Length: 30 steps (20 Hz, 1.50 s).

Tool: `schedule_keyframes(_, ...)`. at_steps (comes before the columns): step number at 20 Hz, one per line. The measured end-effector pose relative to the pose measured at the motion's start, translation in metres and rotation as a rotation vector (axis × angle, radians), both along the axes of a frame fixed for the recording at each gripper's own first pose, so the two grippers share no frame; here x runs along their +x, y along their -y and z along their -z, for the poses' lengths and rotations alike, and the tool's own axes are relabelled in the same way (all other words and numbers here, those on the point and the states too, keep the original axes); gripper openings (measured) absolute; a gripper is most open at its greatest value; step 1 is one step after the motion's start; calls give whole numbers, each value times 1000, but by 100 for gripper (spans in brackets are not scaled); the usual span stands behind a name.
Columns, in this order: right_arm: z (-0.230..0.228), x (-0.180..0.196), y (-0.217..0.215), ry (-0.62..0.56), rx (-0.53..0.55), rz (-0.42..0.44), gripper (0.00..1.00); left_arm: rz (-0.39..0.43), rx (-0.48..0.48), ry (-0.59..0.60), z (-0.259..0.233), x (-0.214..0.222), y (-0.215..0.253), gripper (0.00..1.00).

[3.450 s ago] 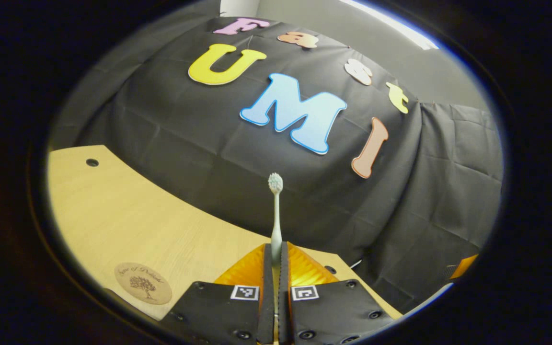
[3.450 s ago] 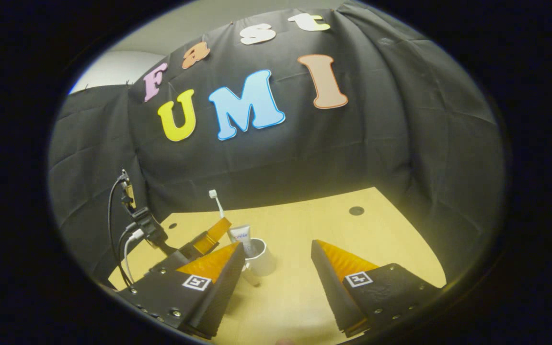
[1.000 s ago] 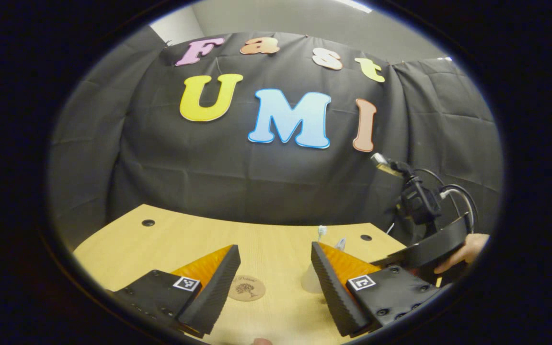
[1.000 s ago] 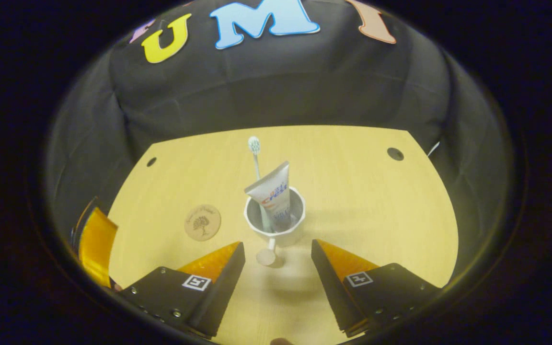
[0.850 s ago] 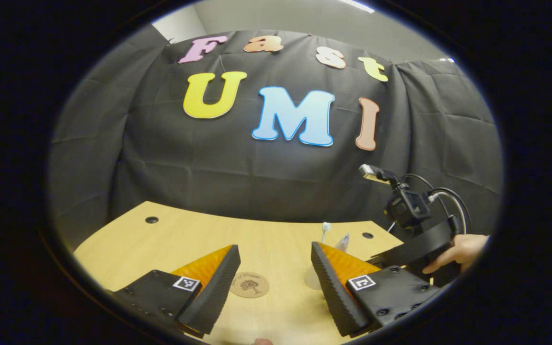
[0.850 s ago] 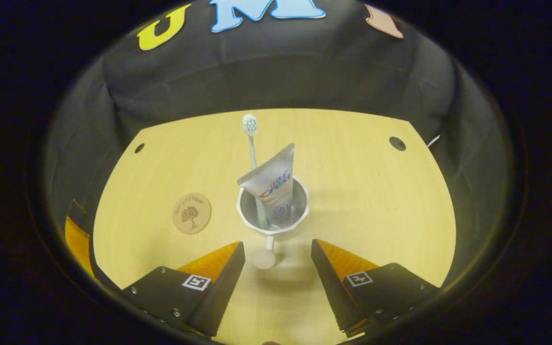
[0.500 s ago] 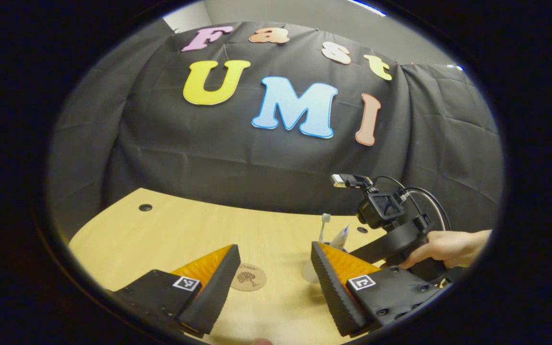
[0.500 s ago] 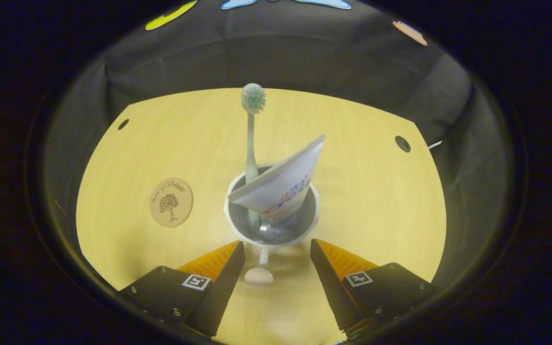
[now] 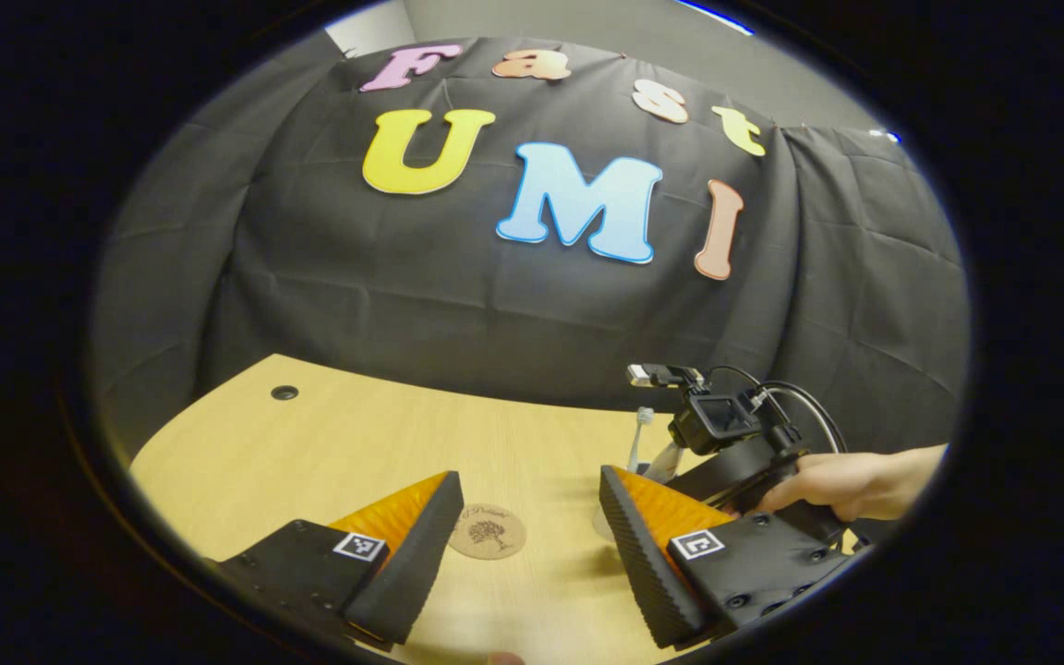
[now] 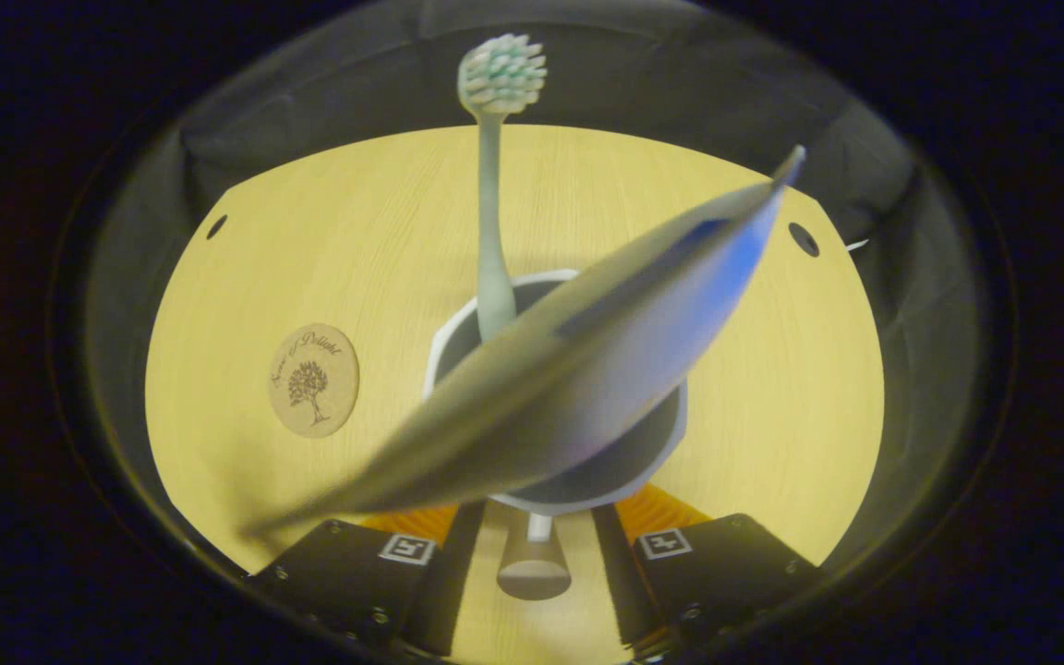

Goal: Put the toothbrush and toothpaste on the desktop into the cup, then pick up the cup and place it on the coaster on the desktop.

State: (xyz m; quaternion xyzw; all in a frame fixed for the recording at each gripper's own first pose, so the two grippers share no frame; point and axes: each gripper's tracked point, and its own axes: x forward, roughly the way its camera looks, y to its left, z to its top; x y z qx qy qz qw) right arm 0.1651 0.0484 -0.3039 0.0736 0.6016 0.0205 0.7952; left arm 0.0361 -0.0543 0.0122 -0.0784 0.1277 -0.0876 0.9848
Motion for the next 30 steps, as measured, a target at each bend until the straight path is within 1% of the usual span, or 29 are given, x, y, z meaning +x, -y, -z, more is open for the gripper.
schedule_keyframes(1,0,-2,-2,-10,16,-3,47,0,-6,2,-1,0,-1,96)
schedule_keyframes(2,0,-3,-3,-10,21,-9,47,-2,-12,5,-1,-1,-3,96)
schedule_keyframes(3,1,-3,0,-13,12,6,44,-3,-16,6,0,1,-3,96)
schedule_keyframes(4,3,-3,-2,-16,21,12,30,-5,-17,2,2,2,-4,96)
schedule_keyframes(5,-1,-3,-1,-14,21,14,30,-7,-21,1,3,1,-5,96)
schedule_keyframes(6,0,-2,-1,-7,19,12,29,-10,-25,1,3,1,-6,99)
schedule_keyframes(7,-2,-3,-2,-4,18,14,28,-12,-29,-1,3,0,-7,99)
schedule_keyframes(8,-1,-2,-2,5,20,19,28,-15,-30,0,4,-1,-8,96)
schedule_keyframes(11,-4,-2,-4,20,35,27,27,-22,-26,1,5,-3,-11,96)
schedule_keyframes(12,-5,-2,-4,27,35,23,30,-23,-24,1,5,-3,-12,96)
schedule_keyframes(13,-9,-1,-4,36,32,17,27,-25,-24,3,4,-5,-14,96)
schedule_keyframes(14,-12,-1,-6,44,30,15,30,-27,-22,3,3,-6,-14,96)
schedule_keyframes(15,-15,-1,-8,50,31,11,27,-29,-22,4,3,-6,-16,96)
schedule_keyframes(17,-20,-2,-15,58,32,-2,27,-35,-24,4,2,-11,-19,96)
schedule_keyframes(22,-32,1,-47,81,40,-60,27,-62,-19,-8,6,-24,-37,96)
schedule_keyframes(23,-34,2,-54,86,42,-72,27,-69,-17,-11,5,-26,-42,99)
schedule_keyframes(24,-37,3,-62,91,44,-85,27,-78,-16,-11,5,-29,-48,96)
schedule_keyframes(25,-40,5,-69,96,46,-99,27,-85,-15,-12,5,-32,-54,99)
schedule_keyframes(26,-43,6,-77,101,50,-111,27,-94,-13,-14,5,-35,-60,96)
schedule_keyframes(30,-49,13,-106,112,58,-154,27,-126,-16,-11,3,-45,-81,96)
